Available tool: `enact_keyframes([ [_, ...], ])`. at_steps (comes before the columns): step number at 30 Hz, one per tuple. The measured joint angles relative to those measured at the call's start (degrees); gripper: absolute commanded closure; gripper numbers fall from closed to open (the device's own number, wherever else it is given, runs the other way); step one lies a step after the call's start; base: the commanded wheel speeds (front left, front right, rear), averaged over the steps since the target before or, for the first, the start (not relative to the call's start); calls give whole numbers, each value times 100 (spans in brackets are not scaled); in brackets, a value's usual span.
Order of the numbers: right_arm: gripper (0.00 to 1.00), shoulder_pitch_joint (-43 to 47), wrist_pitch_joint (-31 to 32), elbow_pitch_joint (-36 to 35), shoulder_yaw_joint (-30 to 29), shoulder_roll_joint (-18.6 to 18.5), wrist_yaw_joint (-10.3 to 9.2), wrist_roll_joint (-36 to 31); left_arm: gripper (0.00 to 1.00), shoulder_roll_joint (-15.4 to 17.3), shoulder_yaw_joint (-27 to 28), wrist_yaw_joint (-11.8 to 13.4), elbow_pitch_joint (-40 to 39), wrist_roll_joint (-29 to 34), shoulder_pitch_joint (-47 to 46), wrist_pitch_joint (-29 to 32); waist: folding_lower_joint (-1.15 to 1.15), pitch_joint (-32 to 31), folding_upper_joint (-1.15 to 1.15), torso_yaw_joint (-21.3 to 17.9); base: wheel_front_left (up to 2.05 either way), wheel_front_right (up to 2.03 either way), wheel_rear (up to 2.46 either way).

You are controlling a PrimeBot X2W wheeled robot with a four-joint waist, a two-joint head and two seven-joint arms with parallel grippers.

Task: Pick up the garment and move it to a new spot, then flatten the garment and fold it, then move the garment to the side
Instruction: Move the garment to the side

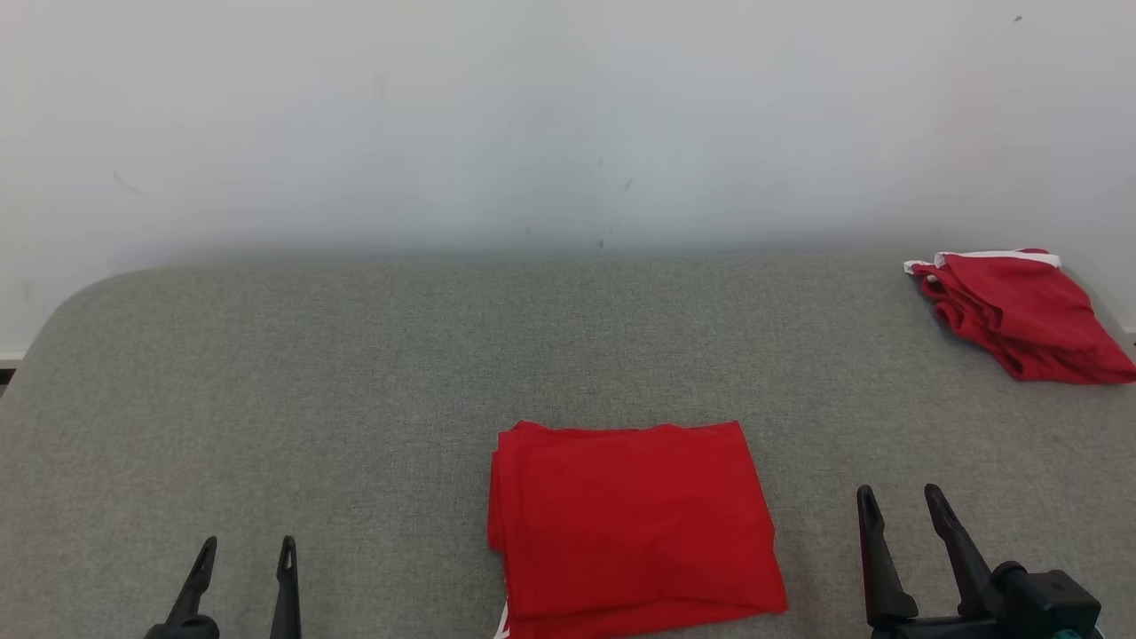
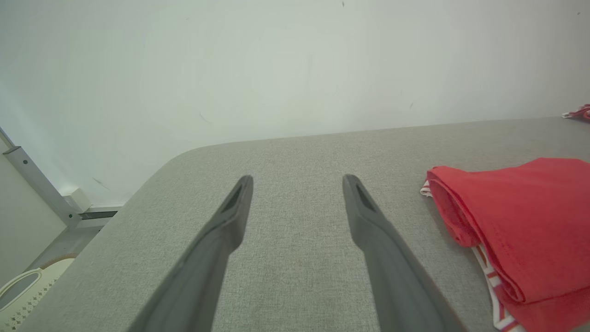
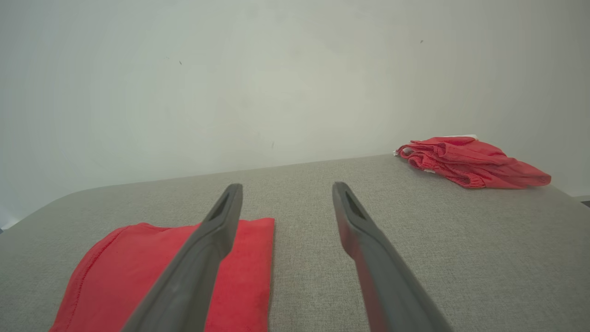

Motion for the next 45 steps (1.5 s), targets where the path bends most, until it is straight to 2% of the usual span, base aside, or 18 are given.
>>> enact_keyframes([
  [7, 0, -13, 105, 29, -46, 13, 0, 41, 0, 9, -1, 45, -33, -51, 0, 18, 0, 1, 0, 18, 0, 0, 0],
  [12, 0, -509, 467, 461, 41, 19, 0, 233, 0, -4, -12, 44, -31, -122, -28, 18, 0, 57, 0, 40, 0, 0, 0],
  [16, 0, -1067, 811, 1271, 137, -43, 0, 278, 0, -64, -97, 2, -12, -123, -96, 37, 0, 107, 0, 123, 0, 0, 0],
  [28, 0, -2544, 1065, 4283, 534, -208, 0, 687, 0, -163, -260, -164, 276, -159, -344, -27, 0, 283, 0, 525, 0, 0, 0],
  [37, 0, -3039, 1011, 5372, 1063, -144, 0, 1385, 0, -182, -267, -201, 409, -187, -509, -68, 0, 398, 0, 710, 0, 0, 0],
  [39, 73, -3091, 1006, 5460, 1182, -145, -19, 1563, 0, -182, -272, -202, 428, -192, -508, -85, 0, 383, 0, 715, 0, 0, 0],
  [40, 100, -3116, 985, 5486, 1262, -146, -19, 1628, 0, -183, -274, -203, 430, -193, -509, -85, 0, 374, 0, 715, 0, 0, 0],
  [45, 100, -3222, 818, 5570, 1610, -160, -16, 1894, 0, -168, -252, -182, 427, -237, -499, -109, 0, 355, 0, 660, 0, 0, 0],
])
